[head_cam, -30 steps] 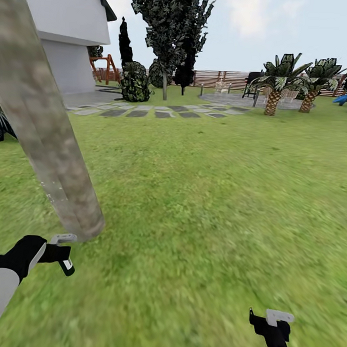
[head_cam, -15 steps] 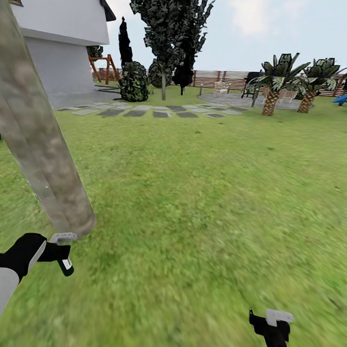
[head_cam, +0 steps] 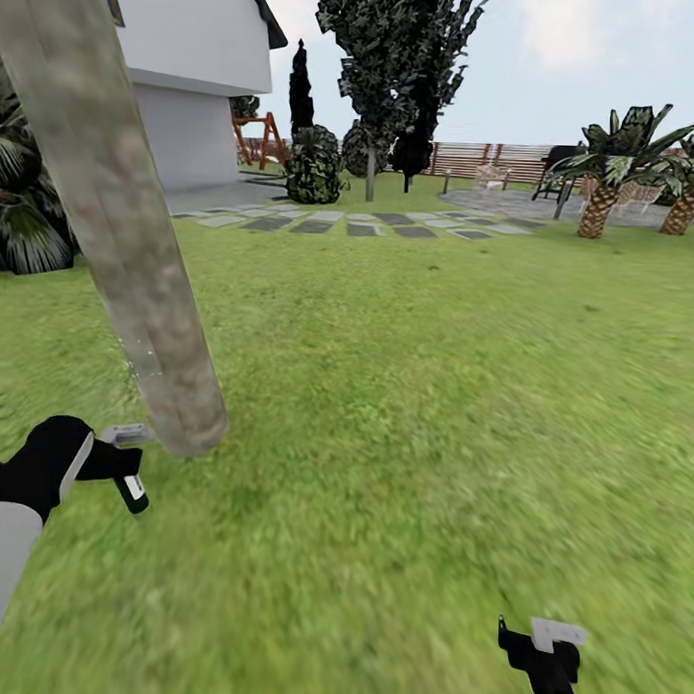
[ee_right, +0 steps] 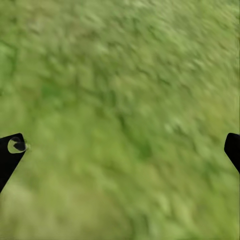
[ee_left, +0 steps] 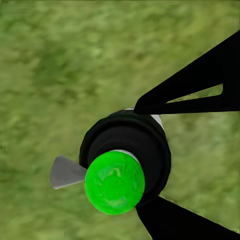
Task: In the garden, pick up the pesticide atomizer on the floor and spray pesticide onto both trees until each tree trunk is fully covered.
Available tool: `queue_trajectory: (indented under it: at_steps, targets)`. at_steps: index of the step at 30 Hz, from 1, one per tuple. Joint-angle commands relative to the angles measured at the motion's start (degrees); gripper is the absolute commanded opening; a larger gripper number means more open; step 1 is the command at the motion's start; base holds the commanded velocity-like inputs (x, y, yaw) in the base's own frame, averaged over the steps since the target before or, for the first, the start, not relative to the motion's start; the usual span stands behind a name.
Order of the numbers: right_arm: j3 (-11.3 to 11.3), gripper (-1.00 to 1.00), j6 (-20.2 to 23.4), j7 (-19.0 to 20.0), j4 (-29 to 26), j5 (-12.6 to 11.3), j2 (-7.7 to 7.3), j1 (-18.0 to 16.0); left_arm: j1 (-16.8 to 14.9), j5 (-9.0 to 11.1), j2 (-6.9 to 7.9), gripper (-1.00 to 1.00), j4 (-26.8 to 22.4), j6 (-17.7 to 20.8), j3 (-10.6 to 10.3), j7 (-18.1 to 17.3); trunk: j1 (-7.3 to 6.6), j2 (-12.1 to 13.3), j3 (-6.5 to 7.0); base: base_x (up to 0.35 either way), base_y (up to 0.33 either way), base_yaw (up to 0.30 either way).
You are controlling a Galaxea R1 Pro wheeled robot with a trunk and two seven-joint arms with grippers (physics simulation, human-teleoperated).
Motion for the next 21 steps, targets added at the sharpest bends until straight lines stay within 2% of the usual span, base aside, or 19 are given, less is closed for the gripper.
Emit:
queue_trajectory:
  at_steps: [1,4,8,13,17,20,21]
  targets:
    - [0.51,1.0,-0.15,-0.15,0.01,-0.46,-0.01,-0.02,-0.82,-0.75,-0.06,-1.0,-0.88,0.93,0.07,-0.4,-0.01,-0.02,-0.06,0.0,0.0,0.245]
    - [0.5,1.0,-0.11,-0.15,0.01,-0.46,-0.01,-0.02,-2.29,-0.98,-0.16,-1.0,-1.71,1.38,-0.15,-0.28,-0.01,-0.02,-0.06,0.0,0.0,0.094]
    - [0.5,1.0,-0.14,-0.15,0.01,-0.46,-0.03,-0.02,-2.53,-0.8,-0.49,-1.0,-1.92,1.22,-0.15,1.04,-0.01,-0.02,-0.06,0.0,0.0,0.013]
    - [0.5,1.0,-0.12,-0.15,0.01,-0.46,-0.09,-0.02,-2.64,-0.73,-2.51,-1.0,-2.77,1.02,-0.24,1.18,-0.01,-0.02,-0.06,0.0,0.0,0.001]
    - [0.5,1.0,-0.1,-0.15,0.01,-0.46,-0.1,-0.02,-2.57,-0.81,-2.53,-1.0,-6.63,1.18,-0.33,1.15,-0.01,-0.02,-0.06,0.0,0.0,0.0]
    - [0.5,1.0,-0.11,-0.15,0.01,-0.46,-0.1,-0.02,-2.65,-0.9,-2.3,-1.0,-7.17,1.28,-0.42,1.17,-0.01,-0.02,-0.06,0.0,0.0,0.0]
    - [0.5,1.0,-0.12,-0.15,0.01,-0.46,-0.1,-0.02,-2.93,-1.54,-2.15,-1.0,-7.24,1.38,-0.43,1.16,-0.01,-0.02,-0.06,0.0,0.0,0.0]
